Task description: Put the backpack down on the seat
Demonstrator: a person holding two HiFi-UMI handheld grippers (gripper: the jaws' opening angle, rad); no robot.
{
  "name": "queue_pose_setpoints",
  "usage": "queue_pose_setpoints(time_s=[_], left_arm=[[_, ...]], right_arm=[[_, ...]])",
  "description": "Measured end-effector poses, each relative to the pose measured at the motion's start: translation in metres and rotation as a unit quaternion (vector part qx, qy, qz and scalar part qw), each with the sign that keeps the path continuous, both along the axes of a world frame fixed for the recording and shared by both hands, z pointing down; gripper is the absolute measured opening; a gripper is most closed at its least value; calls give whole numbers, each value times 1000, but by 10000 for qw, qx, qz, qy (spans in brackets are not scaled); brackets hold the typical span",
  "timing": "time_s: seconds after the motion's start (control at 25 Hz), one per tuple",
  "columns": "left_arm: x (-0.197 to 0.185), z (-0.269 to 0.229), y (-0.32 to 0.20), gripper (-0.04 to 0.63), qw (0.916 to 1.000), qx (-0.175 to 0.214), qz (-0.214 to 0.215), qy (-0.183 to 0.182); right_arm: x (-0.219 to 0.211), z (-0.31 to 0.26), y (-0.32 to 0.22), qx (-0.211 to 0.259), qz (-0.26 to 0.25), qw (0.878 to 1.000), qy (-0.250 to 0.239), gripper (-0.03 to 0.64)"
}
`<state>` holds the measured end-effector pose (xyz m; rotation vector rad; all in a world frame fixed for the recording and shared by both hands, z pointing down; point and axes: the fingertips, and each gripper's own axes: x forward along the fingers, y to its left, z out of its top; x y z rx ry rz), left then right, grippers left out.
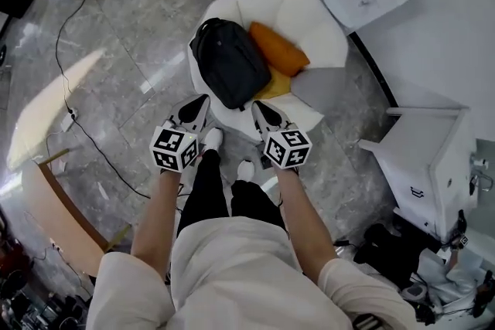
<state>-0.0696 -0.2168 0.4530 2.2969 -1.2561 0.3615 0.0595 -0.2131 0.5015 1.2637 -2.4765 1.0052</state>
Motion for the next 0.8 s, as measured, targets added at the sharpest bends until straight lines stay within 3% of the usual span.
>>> queue_pose_setpoints(time_s=[0.44, 0.8], left_arm=[[35, -63, 53, 17, 9999, 161, 61, -15], [45, -110, 85, 17, 9991, 424, -68, 11]], right_arm=[[80, -87, 61, 281, 356, 9986, -275, 26], [117, -151, 106, 793, 87, 9968, -81, 26]])
